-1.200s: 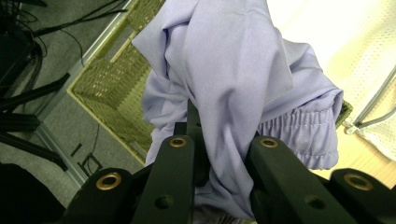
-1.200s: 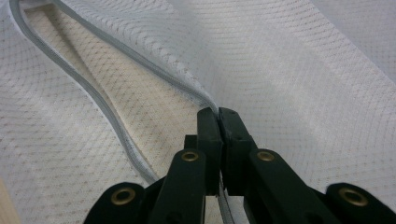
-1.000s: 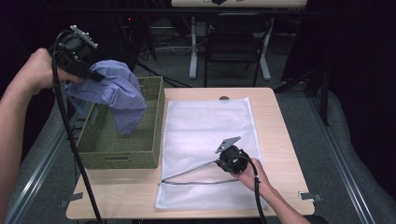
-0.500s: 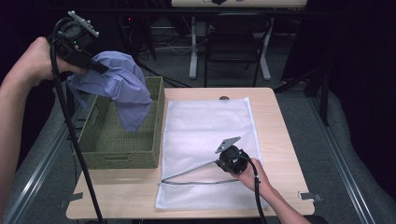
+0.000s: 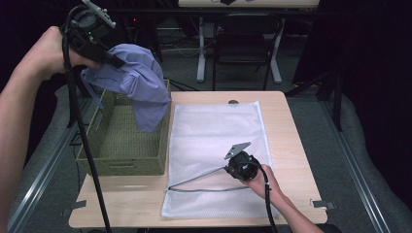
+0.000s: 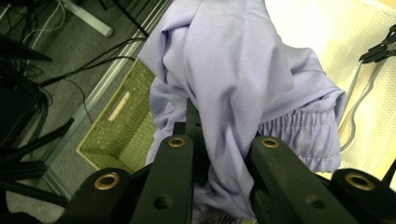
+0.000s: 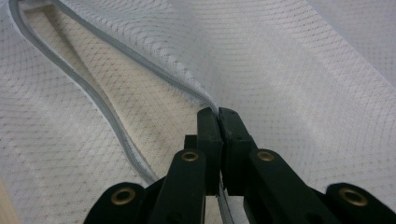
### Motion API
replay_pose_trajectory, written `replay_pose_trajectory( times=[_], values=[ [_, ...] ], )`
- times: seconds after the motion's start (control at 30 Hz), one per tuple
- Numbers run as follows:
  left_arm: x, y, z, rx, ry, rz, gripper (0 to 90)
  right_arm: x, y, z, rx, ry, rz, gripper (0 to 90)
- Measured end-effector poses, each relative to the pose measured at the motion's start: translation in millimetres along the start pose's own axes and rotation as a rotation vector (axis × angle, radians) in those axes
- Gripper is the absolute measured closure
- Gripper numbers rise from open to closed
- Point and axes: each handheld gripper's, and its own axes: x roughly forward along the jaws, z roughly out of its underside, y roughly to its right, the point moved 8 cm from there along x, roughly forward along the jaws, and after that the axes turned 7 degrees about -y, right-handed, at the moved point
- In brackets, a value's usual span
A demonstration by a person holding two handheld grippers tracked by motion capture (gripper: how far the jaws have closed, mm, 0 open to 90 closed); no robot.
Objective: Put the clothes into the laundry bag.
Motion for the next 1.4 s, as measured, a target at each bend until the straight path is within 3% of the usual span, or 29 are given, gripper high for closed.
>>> replay_pose_trajectory(
  times=[0.73, 0.97, 1.23, 1.4],
  values=[
    [6.0, 43.4, -41.9, 0.121, 0.044, 0.066, 82.5, -2.1, 1.6, 0.1, 0.003, 0.005, 0.011, 88.2],
    [15.0, 64.0, -42.7, 0.181, 0.043, 0.089, 82.3, -2.6, 1.6, 0.2, 0.009, 0.008, 0.011, 88.2],
    [23.5, 80.0, -38.5, 0.213, 0.043, 0.102, 82.4, -1.8, 1.8, 0.1, 0.009, 0.008, 0.011, 88.3],
    [34.2, 92.5, -32.7, 0.228, 0.015, 0.115, 82.5, -2.1, 1.5, 0.4, 0.018, 0.008, 0.009, 88.4]
  ],
)
